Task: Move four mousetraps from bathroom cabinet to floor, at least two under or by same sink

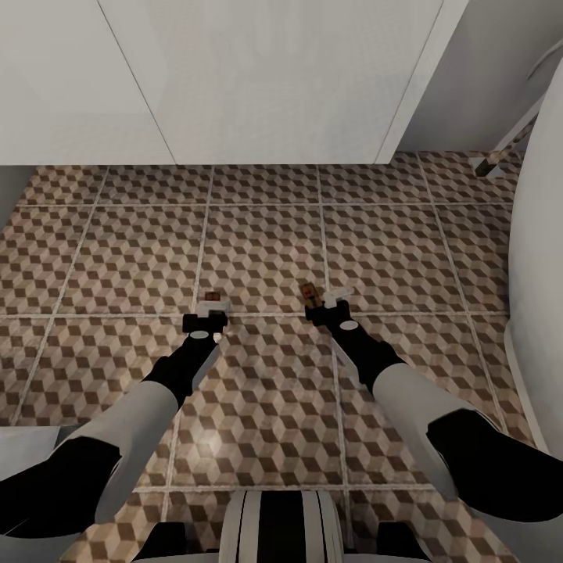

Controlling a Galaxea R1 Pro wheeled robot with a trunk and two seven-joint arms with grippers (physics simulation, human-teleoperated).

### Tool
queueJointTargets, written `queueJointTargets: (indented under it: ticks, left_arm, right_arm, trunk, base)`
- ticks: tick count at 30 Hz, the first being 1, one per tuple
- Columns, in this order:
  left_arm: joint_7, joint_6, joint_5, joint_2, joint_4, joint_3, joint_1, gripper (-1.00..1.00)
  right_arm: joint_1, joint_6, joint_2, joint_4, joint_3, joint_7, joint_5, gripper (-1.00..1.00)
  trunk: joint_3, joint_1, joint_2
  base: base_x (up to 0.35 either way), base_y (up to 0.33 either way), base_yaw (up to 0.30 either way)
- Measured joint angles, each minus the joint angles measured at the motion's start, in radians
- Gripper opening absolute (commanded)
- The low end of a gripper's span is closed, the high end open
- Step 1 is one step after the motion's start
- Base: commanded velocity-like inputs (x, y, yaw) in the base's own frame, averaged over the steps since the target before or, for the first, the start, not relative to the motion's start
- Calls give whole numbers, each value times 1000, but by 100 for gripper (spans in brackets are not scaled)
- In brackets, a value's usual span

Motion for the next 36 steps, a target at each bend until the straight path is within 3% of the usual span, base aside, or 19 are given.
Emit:
queueJointTargets:
  ticks: [8,22,25,29,36]
  left_arm:
    - [-1,-1,0,-1,15,-1,1,-100]
    - [-1,-2,0,-1,17,0,1,-100]
    - [-2,-1,-21,-1,12,3,1,-100]
    - [-4,-1,-23,-1,-24,6,1,-100]
    - [-3,-18,-19,-1,-45,4,2,-100]
  right_arm:
    - [0,-1,1,19,0,1,-1,-100]
    - [0,-1,2,33,0,2,-3,-100]
    - [0,-1,2,33,0,2,-3,-100]
    - [0,-2,2,26,-2,2,5,-100]
    - [0,-10,1,2,-4,4,6,-100]
  trunk:
    - [-4,0,0]
    - [-78,6,-3]
    - [-94,7,-4]
    - [-114,9,-5]
    - [-127,10,-6]
  base:
    - [0,0,0]
    - [0,0,0]
    - [0,0,0]
    - [0,0,0]
    - [0,0,0]
